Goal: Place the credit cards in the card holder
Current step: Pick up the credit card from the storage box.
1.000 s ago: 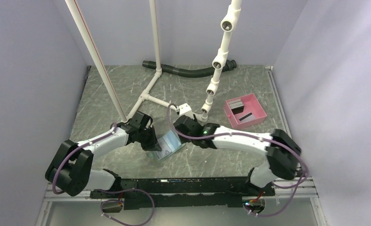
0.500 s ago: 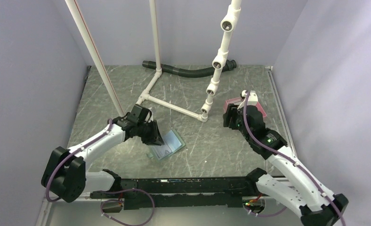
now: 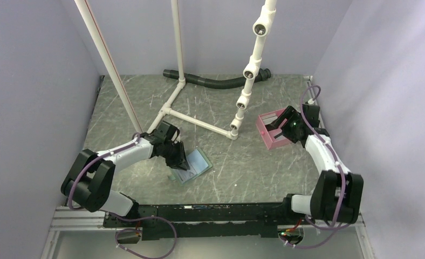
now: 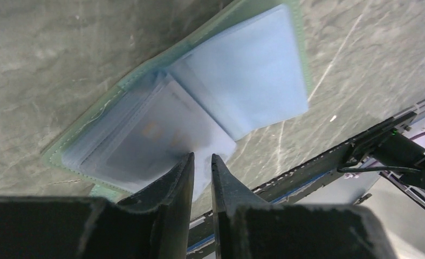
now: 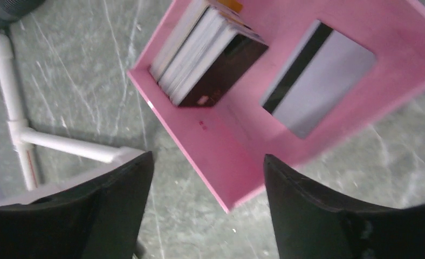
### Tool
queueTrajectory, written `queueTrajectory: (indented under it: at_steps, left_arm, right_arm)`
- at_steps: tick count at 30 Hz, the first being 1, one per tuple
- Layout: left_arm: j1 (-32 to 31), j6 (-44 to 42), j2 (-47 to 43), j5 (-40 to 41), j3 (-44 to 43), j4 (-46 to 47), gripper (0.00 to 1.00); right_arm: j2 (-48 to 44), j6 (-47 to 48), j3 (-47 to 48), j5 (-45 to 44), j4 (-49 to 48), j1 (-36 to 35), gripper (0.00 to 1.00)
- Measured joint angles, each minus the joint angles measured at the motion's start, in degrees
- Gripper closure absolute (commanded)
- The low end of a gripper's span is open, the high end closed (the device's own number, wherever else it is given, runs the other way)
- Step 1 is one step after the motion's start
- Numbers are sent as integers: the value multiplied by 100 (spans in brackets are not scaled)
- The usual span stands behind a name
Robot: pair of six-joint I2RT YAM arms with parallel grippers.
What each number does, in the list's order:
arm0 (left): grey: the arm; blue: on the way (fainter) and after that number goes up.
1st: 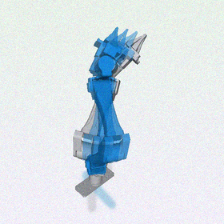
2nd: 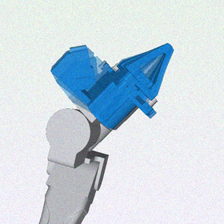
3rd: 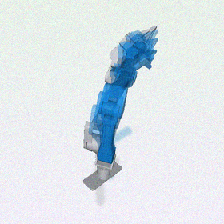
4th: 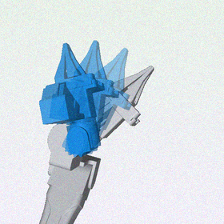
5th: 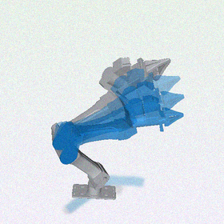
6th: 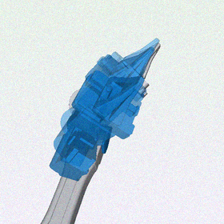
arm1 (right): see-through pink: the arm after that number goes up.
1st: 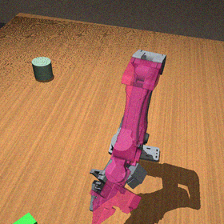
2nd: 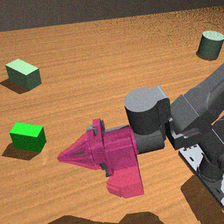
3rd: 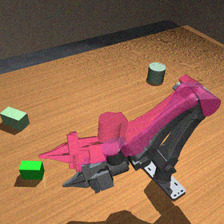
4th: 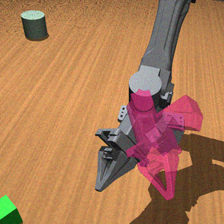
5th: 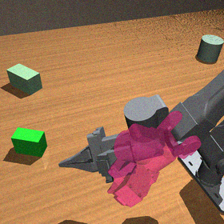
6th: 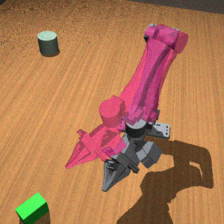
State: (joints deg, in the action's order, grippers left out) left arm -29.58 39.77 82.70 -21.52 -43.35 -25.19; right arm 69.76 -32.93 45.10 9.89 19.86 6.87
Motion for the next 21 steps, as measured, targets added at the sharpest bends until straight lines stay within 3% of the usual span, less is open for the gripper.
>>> queueTrajectory:
  at_steps: [3,6,21]
  left_arm:
    - [-2,-11,-2,37,129,-7,76]
    - [-4,0,-83,42,197,48,75]
    - [-4,33,-282,68,308,33,74]
  right_arm:
    - [564,-422,59,356,-584,107,11]
    - [916,-800,79,535,-1043,136,10]
    - [2111,-1952,282,337,-2131,133,14]
